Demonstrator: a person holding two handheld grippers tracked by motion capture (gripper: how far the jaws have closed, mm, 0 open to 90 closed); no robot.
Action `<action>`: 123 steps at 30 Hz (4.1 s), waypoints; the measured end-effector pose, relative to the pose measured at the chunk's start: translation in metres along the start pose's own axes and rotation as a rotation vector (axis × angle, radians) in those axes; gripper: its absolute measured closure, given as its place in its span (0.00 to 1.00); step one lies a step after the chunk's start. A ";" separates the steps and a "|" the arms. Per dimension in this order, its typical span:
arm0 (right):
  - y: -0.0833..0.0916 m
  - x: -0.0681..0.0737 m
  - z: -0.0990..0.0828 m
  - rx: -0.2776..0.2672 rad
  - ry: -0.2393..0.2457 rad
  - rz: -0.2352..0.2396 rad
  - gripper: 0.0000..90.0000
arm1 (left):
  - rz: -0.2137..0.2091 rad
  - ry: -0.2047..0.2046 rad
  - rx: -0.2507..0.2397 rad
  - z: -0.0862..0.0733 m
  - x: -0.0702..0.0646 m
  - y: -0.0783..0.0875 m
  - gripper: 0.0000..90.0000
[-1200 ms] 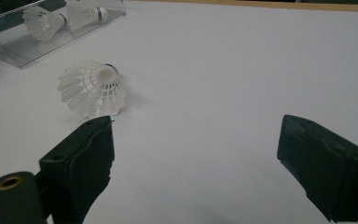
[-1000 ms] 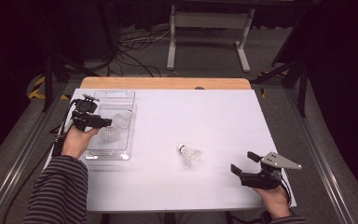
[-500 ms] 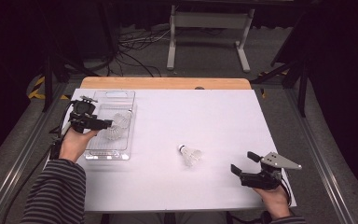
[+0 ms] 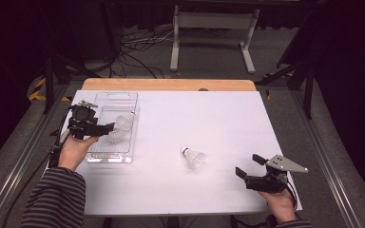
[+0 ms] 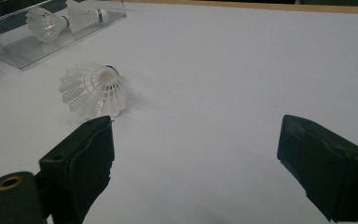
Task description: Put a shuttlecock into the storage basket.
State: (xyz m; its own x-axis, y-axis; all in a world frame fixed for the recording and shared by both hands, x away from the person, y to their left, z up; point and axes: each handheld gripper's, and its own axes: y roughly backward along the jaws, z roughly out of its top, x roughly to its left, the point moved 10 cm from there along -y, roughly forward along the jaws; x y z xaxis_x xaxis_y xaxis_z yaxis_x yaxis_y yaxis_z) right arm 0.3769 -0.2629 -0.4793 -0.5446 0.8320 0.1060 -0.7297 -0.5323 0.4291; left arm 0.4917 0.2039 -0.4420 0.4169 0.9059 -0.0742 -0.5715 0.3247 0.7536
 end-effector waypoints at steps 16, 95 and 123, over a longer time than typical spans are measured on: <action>0.000 0.000 0.000 -0.001 0.000 -0.001 0.13 | -0.009 -0.017 -0.051 -0.009 -0.002 0.011 0.33; 0.001 -0.002 0.000 0.000 -0.013 -0.008 0.13 | -0.062 -0.013 -0.249 -0.064 -0.025 0.045 0.25; 0.001 -0.003 -0.001 0.002 -0.018 -0.010 0.13 | -0.069 -0.011 -0.299 -0.082 -0.034 0.047 0.22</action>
State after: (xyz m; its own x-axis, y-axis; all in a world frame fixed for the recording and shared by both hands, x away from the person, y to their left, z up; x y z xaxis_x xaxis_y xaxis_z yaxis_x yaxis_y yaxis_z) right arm 0.3776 -0.2654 -0.4799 -0.5297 0.8399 0.1182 -0.7341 -0.5238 0.4321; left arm 0.3927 0.2107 -0.4577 0.4689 0.8764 -0.1099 -0.7234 0.4524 0.5216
